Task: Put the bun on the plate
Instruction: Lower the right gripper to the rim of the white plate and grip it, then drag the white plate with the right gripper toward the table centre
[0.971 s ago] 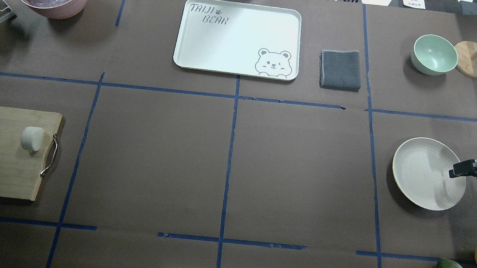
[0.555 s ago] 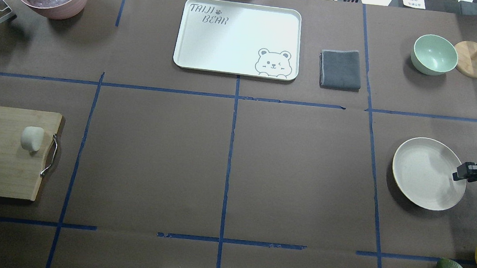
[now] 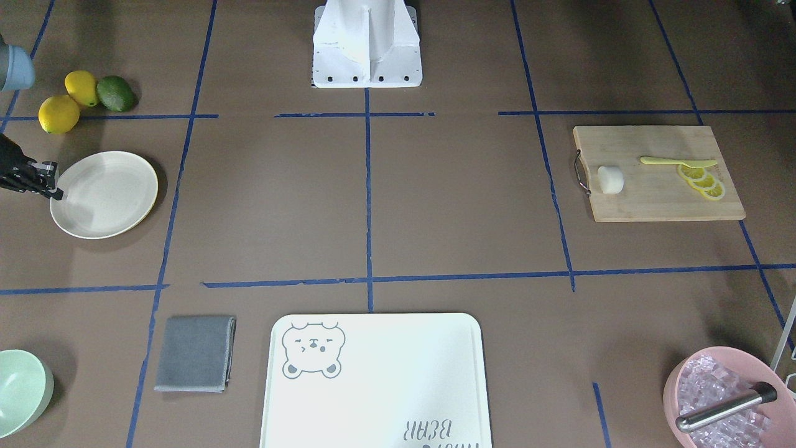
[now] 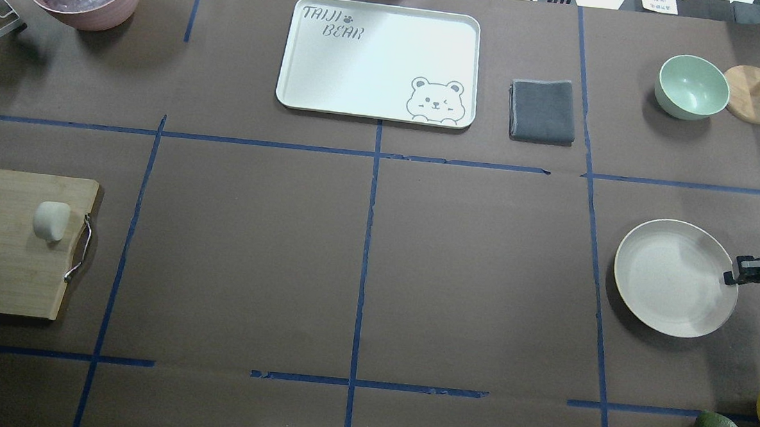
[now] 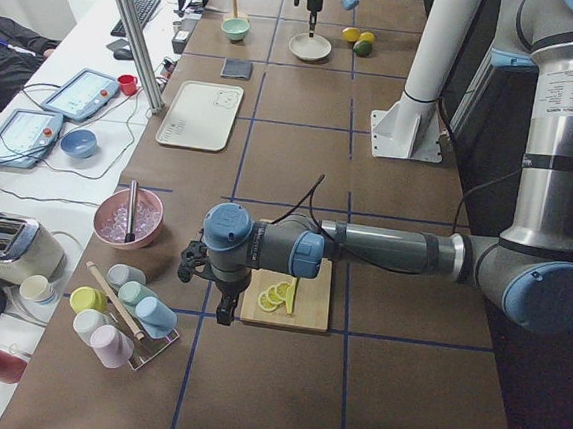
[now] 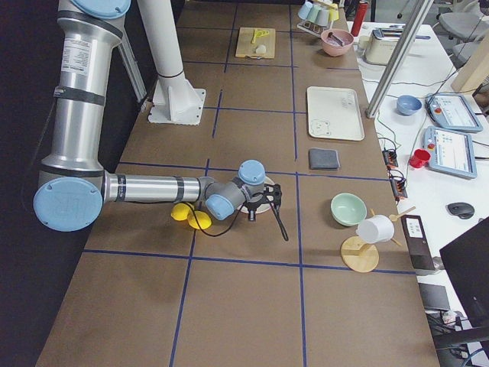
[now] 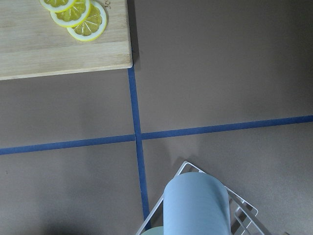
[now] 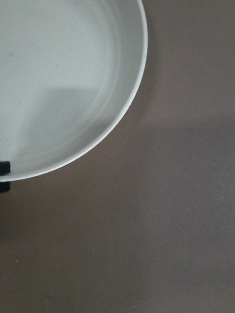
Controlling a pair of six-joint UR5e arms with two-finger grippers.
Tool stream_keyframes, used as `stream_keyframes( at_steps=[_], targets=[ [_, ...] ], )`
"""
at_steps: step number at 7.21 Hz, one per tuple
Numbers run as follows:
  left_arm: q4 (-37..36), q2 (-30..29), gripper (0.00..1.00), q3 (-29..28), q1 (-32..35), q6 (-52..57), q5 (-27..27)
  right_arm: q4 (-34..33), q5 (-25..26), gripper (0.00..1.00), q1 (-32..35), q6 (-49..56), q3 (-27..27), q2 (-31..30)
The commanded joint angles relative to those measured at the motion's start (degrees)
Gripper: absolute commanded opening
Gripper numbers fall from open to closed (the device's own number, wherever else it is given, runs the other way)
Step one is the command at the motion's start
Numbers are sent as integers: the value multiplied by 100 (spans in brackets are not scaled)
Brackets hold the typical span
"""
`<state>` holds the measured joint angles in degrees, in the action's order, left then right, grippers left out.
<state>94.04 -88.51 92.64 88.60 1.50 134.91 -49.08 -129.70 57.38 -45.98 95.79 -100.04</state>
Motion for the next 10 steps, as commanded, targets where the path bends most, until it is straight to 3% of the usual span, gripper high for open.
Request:
stream_keyframes(
  at_steps=[1,3,5,6,8,10],
  targets=[
    [0,0,100,0,0,0,0,30,-483,0,281,-532,701,1],
    [0,0,100,0,0,0,-9,21,-538,0,274,-1514,872,665],
    [0,0,100,0,0,0,0,-57,-443,0,-442,-2595,749,1667],
    [0,0,100,0,0,0,0,-58,-120,0,-786,-2887,618,2081],
    [0,0,100,0,-9,0,-9,-93,1291,0,-2031,-3714,529,2645],
    [0,0,100,9,-9,0,-9,-985,2200,0,-2825,-3927,257,3409]
  ],
)
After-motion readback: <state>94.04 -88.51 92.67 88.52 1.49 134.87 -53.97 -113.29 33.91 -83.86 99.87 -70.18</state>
